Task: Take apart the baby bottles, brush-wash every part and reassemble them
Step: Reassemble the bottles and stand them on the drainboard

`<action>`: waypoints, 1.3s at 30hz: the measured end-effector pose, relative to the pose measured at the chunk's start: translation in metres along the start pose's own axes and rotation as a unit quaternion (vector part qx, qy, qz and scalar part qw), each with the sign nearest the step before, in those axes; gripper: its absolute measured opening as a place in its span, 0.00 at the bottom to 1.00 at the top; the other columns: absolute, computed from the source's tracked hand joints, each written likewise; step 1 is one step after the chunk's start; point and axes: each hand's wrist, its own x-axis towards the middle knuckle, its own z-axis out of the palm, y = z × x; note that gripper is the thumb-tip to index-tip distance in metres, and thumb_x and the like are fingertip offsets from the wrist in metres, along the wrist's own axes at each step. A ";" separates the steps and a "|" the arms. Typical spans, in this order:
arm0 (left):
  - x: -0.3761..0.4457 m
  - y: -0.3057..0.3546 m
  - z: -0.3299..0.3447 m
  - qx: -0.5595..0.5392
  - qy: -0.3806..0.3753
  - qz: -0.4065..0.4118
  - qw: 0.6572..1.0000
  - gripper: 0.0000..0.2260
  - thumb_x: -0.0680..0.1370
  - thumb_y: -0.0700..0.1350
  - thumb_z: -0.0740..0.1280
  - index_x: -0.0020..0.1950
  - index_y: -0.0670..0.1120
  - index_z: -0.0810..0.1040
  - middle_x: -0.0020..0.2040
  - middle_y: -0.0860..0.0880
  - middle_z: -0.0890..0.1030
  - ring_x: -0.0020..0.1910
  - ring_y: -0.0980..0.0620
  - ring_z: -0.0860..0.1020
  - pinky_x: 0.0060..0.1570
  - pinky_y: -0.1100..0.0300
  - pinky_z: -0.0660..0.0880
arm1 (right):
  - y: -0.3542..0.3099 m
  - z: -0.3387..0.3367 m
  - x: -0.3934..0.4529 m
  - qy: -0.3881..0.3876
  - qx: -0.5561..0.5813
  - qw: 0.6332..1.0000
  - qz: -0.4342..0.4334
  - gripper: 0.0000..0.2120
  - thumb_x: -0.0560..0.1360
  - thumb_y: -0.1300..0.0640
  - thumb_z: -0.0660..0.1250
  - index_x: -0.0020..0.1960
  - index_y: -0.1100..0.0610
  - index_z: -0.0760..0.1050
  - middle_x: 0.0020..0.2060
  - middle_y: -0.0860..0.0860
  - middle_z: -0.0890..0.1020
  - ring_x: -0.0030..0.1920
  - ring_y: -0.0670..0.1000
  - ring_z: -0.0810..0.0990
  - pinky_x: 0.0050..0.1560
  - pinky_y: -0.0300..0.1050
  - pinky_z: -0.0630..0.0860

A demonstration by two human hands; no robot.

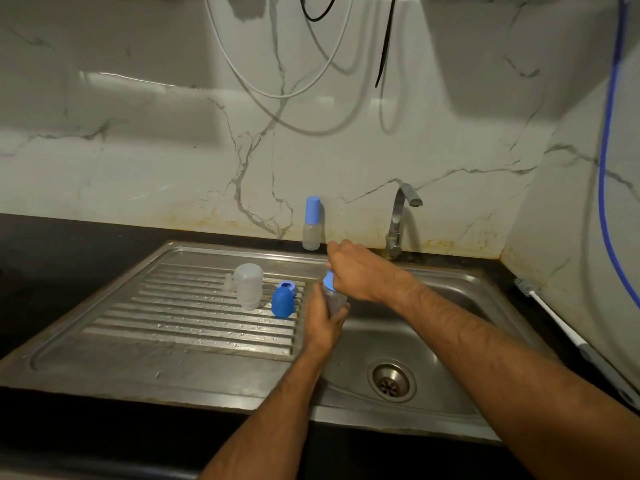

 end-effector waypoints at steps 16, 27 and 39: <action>0.005 0.006 -0.015 -0.089 -0.081 -0.008 0.993 0.20 0.76 0.35 0.73 0.64 0.48 0.72 0.52 0.50 0.81 0.47 0.58 0.81 0.45 0.69 0.77 | 0.027 -0.025 -0.001 -0.043 0.006 0.996 -0.080 0.14 0.80 0.41 0.65 0.53 0.50 0.66 0.40 0.49 0.77 0.40 0.49 0.74 0.37 0.45 0.65; 0.006 -0.005 -0.002 -0.013 -0.038 0.022 0.999 0.19 0.76 0.36 0.72 0.65 0.43 0.71 0.51 0.54 0.77 0.47 0.72 0.76 0.45 0.76 0.72 | 0.015 0.012 -0.013 0.046 0.113 0.991 0.061 0.13 0.82 0.47 0.63 0.59 0.55 0.67 0.48 0.52 0.75 0.45 0.51 0.72 0.42 0.44 0.65; 0.011 -0.011 0.000 -0.032 0.007 -0.033 0.999 0.23 0.76 0.44 0.73 0.68 0.53 0.70 0.58 0.52 0.80 0.56 0.58 0.78 0.55 0.61 0.76 | 0.013 0.029 -0.003 0.092 0.223 0.967 0.081 0.19 0.77 0.43 0.72 0.58 0.54 0.73 0.48 0.48 0.78 0.42 0.45 0.76 0.37 0.37 0.67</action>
